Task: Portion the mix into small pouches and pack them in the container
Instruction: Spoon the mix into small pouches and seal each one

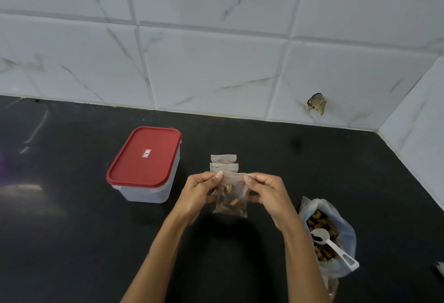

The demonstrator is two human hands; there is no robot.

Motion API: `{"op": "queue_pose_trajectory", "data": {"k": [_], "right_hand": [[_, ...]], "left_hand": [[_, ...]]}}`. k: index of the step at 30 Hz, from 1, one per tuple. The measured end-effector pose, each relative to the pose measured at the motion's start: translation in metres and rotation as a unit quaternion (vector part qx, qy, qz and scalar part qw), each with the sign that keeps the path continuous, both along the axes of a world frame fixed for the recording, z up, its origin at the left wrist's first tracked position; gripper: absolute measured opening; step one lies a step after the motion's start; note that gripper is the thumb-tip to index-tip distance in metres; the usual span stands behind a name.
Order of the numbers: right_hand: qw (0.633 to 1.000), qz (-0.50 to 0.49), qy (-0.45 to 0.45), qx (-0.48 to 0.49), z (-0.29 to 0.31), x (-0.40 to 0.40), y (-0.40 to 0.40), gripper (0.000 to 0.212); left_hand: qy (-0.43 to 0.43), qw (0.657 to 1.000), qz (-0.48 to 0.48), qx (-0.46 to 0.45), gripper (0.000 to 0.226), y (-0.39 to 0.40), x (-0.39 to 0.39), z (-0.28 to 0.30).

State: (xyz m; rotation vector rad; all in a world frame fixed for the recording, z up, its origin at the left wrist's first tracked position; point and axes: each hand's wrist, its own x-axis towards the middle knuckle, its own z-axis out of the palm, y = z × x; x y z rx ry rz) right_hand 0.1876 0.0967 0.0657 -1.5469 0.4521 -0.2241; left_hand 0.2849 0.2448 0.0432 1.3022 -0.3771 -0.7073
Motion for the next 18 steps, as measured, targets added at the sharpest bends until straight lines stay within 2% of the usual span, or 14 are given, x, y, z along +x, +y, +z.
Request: {"op": "queue_pose_trajectory", "data": {"k": [4, 10, 15, 18], "right_hand": [[0.999, -0.037, 0.029, 0.028, -0.016, 0.002, 0.001, 0.012], [0.990, -0.119, 0.075, 0.015, -0.038, 0.020, 0.005, 0.005], [0.979, -0.169, 0.099, -0.051, -0.054, 0.039, 0.005, 0.013], [0.965, -0.205, 0.099, -0.127, -0.059, 0.042, 0.010, 0.018]], "left_hand": [[0.014, 0.998, 0.011, 0.059, 0.020, 0.005, 0.002, -0.012], [-0.026, 0.982, 0.122, 0.141, 0.009, 0.004, 0.017, -0.031], [-0.058, 0.975, 0.139, 0.166, 0.013, -0.003, 0.026, -0.038], [-0.143, 0.952, 0.162, 0.218, 0.017, -0.005, 0.024, -0.038]]}}
